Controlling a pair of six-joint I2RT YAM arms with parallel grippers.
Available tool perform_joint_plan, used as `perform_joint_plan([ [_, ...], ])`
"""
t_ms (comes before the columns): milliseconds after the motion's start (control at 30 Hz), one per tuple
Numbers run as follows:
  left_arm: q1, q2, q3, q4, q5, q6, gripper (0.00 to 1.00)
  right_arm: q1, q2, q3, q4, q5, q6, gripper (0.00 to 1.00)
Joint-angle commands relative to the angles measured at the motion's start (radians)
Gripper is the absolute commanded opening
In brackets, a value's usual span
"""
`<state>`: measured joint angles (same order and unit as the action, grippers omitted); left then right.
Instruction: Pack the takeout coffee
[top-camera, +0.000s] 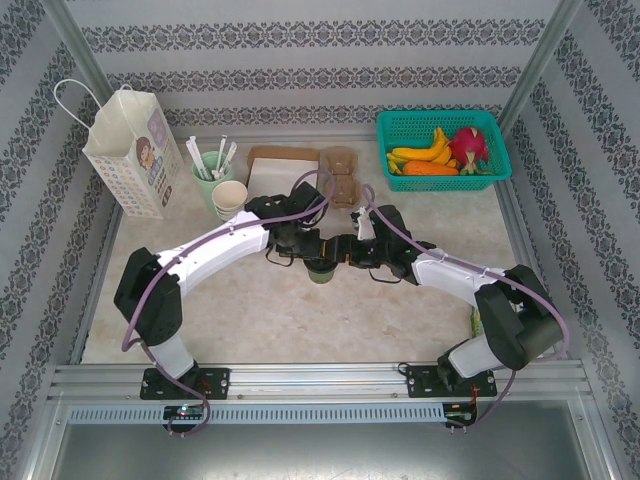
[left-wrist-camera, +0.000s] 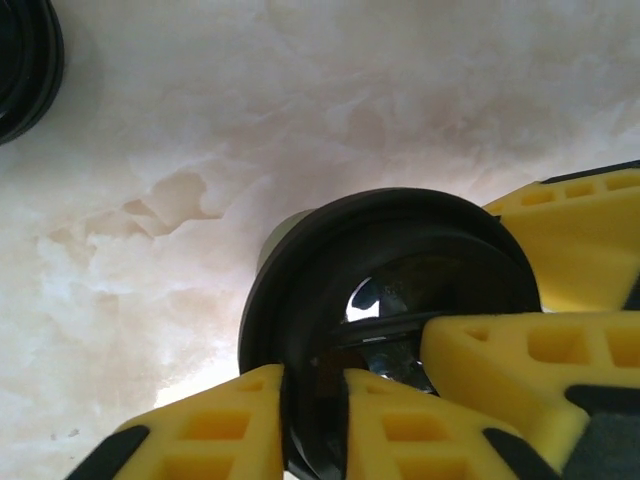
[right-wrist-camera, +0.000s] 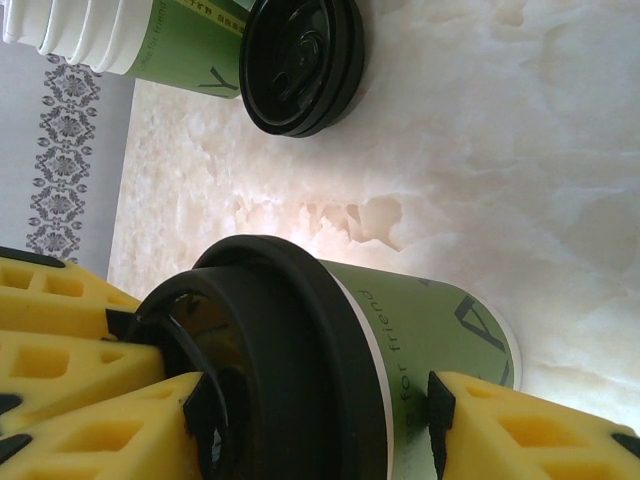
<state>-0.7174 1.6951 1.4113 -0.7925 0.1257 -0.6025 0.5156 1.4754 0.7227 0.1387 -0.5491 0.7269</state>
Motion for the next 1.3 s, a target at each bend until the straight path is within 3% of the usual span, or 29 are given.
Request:
perform_joint_plan([
  [0,0.015,-0.09,-0.044,0.133,0.089,0.005,0.26,0.018,0.02,0.004,-0.077,0.049,-0.017,0.58],
  [100,0.035,-0.141,-0.091,0.172,0.064,-0.02,0.29,0.018,0.022,0.012,-0.079,0.052,-0.017,0.59],
  [200,0.052,-0.193,-0.144,0.189,-0.008,-0.063,0.39,0.02,0.02,0.018,-0.08,0.054,-0.014,0.59],
  [267,0.064,-0.224,-0.173,0.171,-0.076,-0.098,0.53,0.02,0.016,0.021,-0.083,0.054,-0.013,0.6],
  [333,0.077,-0.254,-0.204,0.133,-0.175,-0.157,0.78,0.02,0.011,0.028,-0.087,0.053,-0.01,0.62],
  [467,0.11,-0.301,-0.269,0.088,-0.259,-0.248,1.0,0.02,0.002,0.047,-0.101,0.052,-0.015,0.64],
  [600,0.137,-0.288,-0.294,-0.005,-0.311,-0.339,1.0,0.021,-0.014,0.074,-0.125,0.055,-0.03,0.68],
  [700,0.154,-0.251,-0.313,-0.018,-0.278,-0.367,0.99,0.024,-0.03,0.092,-0.149,0.061,-0.062,0.73],
  [833,0.16,-0.199,-0.327,0.027,-0.207,-0.372,0.99,0.035,-0.055,0.105,-0.177,0.091,-0.101,0.98],
  [1267,0.164,-0.077,-0.281,0.053,-0.117,-0.326,0.99,0.118,-0.032,0.177,-0.304,0.239,-0.194,0.98],
])
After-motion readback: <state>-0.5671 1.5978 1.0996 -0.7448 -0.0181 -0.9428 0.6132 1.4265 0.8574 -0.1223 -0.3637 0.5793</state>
